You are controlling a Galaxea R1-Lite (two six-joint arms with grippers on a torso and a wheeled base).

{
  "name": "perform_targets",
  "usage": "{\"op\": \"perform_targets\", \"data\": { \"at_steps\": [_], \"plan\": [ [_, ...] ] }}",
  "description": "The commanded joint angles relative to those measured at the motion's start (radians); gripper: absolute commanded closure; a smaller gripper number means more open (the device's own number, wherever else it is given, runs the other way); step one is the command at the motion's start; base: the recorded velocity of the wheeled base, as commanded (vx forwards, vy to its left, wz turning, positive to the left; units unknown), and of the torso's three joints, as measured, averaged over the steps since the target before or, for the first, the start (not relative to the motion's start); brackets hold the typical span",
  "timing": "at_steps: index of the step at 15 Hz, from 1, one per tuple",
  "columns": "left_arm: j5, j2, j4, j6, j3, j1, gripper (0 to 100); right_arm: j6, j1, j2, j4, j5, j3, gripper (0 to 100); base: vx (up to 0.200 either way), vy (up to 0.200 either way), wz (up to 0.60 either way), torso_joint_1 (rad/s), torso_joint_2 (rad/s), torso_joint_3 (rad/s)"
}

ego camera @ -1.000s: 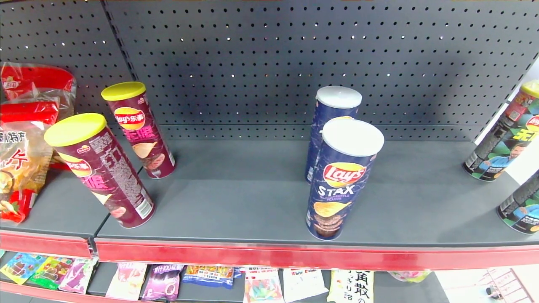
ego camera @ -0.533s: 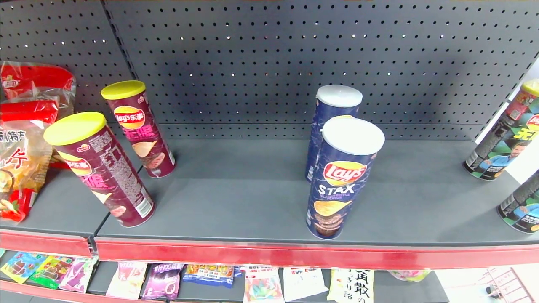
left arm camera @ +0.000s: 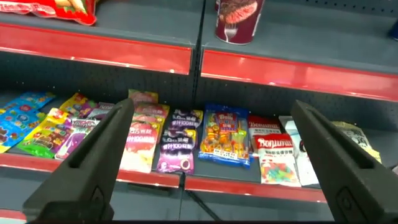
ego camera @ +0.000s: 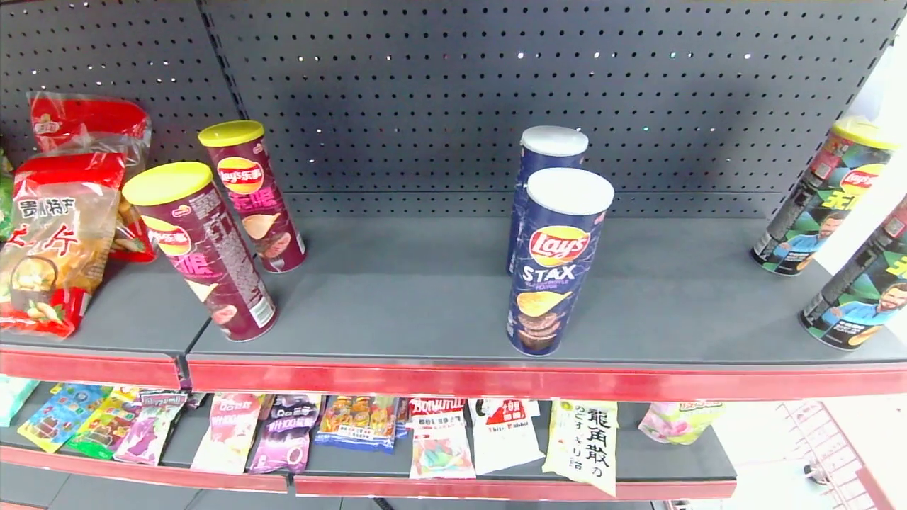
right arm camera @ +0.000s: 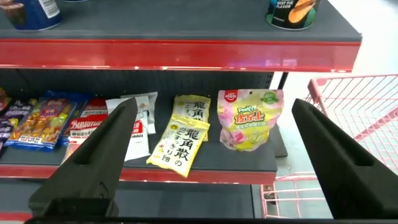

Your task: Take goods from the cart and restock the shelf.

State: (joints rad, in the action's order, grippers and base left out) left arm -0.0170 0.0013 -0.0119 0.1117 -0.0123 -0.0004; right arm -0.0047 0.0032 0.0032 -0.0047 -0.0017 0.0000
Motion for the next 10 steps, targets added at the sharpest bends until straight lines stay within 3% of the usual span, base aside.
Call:
{"op": "perform_targets", "data": {
  "at_steps": [1,10],
  "plan": [
    [0.000,0.002,0.000,0.000,0.000,0.000,0,0.000,0.000,-0.002,-0.001,0.000,0.000,0,0.000,0.000,0.00,0.000,0.00,0.000],
    [-0.003,0.003,0.000,0.013,0.000,0.000,0,0.000,0.000,-0.002,-0.001,0.000,0.000,0,0.000,0.000,0.00,0.000,0.00,0.000]
  ]
}}
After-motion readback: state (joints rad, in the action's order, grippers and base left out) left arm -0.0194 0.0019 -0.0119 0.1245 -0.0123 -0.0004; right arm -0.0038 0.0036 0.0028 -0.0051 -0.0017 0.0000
